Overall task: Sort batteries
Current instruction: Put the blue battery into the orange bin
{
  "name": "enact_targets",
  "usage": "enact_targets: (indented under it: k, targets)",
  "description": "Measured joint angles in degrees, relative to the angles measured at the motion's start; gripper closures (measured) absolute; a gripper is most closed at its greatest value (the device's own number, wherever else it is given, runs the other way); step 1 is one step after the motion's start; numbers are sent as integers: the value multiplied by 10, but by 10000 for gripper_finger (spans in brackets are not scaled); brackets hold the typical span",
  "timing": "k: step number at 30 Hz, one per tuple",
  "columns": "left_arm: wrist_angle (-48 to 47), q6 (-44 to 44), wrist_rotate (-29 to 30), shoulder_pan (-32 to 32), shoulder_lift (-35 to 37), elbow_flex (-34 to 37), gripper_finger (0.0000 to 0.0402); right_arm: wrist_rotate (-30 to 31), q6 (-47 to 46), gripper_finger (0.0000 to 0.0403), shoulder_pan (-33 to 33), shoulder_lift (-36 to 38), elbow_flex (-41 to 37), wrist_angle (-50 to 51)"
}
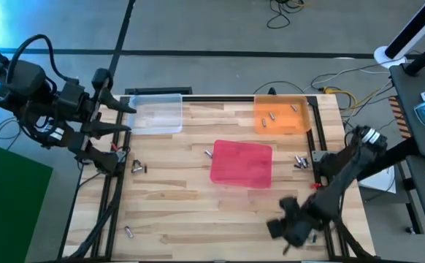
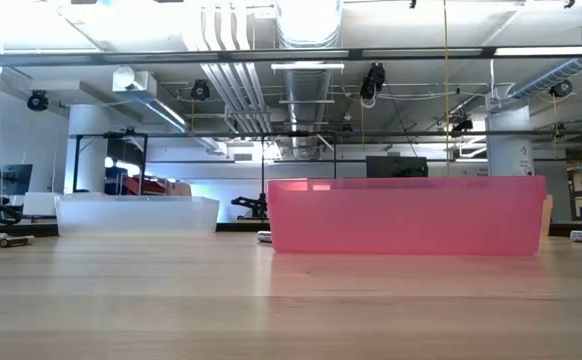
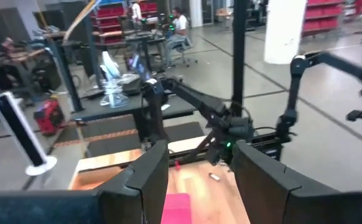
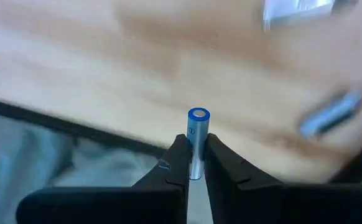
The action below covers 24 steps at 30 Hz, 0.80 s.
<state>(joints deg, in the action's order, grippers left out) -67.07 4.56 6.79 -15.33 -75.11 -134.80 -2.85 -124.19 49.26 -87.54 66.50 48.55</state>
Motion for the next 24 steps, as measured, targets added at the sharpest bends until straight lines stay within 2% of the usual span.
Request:
enact_targets:
  k: [6,12,19,24]
  targets:
    - [1,6,17,0,-1,8,244,126,171,380,-128,101,13,147]
    - [2,-26,18,0,-10,9,244,171,366,380,-304,183,-5,245]
    - [-3,-82,18,0,-10,20,244,219,614,380,-555,233,-21,236]
    - [36,-78,17,0,-10,42,244,227,799,380,-732,221,-29,149]
